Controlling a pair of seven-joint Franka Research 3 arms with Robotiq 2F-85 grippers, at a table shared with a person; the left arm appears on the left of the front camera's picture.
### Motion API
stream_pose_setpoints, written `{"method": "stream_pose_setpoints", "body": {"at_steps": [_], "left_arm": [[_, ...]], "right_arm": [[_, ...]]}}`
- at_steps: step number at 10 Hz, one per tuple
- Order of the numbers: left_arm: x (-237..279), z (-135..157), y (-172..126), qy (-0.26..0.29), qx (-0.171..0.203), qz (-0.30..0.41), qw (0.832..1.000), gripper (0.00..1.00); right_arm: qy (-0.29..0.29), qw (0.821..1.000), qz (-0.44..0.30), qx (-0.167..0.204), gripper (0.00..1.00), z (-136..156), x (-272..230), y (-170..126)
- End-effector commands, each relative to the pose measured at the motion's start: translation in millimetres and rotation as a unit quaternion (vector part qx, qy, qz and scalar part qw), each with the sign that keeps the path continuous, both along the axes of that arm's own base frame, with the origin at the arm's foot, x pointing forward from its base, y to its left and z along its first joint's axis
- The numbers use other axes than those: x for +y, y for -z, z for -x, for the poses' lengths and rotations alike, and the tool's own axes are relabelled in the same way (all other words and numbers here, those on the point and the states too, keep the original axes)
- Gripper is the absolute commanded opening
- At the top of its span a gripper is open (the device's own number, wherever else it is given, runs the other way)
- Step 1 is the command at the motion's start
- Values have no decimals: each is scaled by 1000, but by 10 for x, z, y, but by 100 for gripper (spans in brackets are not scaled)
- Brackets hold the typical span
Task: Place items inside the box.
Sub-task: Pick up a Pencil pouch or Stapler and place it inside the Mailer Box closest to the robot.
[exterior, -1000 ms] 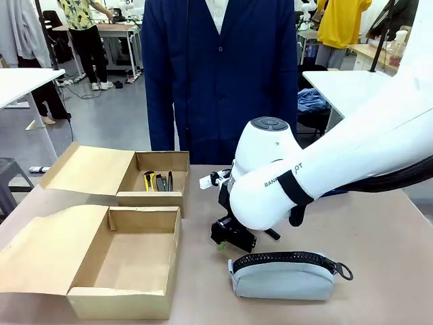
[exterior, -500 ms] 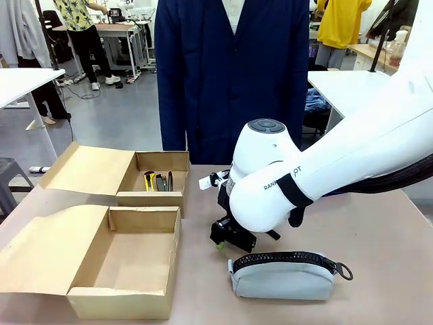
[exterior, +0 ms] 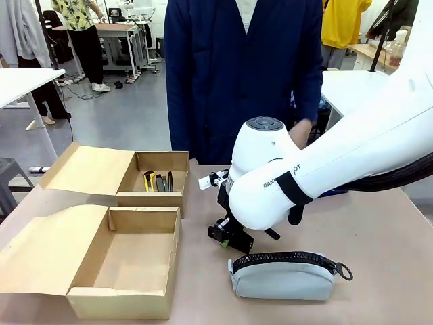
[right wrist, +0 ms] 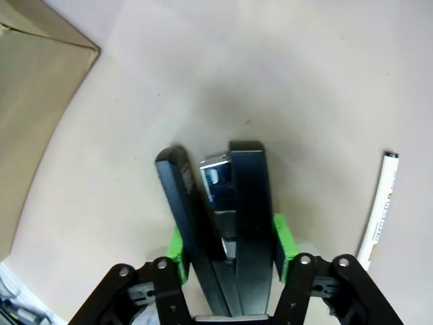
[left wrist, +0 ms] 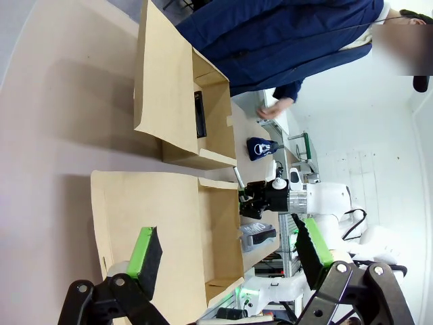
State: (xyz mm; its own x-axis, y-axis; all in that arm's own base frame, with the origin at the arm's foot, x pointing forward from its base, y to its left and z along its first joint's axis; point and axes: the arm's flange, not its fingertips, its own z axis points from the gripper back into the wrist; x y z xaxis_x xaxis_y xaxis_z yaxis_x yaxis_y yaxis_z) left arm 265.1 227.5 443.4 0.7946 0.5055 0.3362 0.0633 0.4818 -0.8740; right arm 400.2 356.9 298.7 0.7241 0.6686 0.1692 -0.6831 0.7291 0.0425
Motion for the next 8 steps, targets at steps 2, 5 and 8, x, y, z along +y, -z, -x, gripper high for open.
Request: {"method": "stream_pose_setpoints", "body": {"at_steps": [2,5,8], "left_arm": [[-15,-8,0,1,-16,3,1000,100],[-15,-8,0,1,-16,3,1000,100],[-15,-8,0,1,-16,3,1000,100]], "right_arm": [[11,1000,12,4,0,-11,4,30],[20,1000,11,8,0,62,-34,-166],[36,996,7,78,39,616,-312,-1160]]}}
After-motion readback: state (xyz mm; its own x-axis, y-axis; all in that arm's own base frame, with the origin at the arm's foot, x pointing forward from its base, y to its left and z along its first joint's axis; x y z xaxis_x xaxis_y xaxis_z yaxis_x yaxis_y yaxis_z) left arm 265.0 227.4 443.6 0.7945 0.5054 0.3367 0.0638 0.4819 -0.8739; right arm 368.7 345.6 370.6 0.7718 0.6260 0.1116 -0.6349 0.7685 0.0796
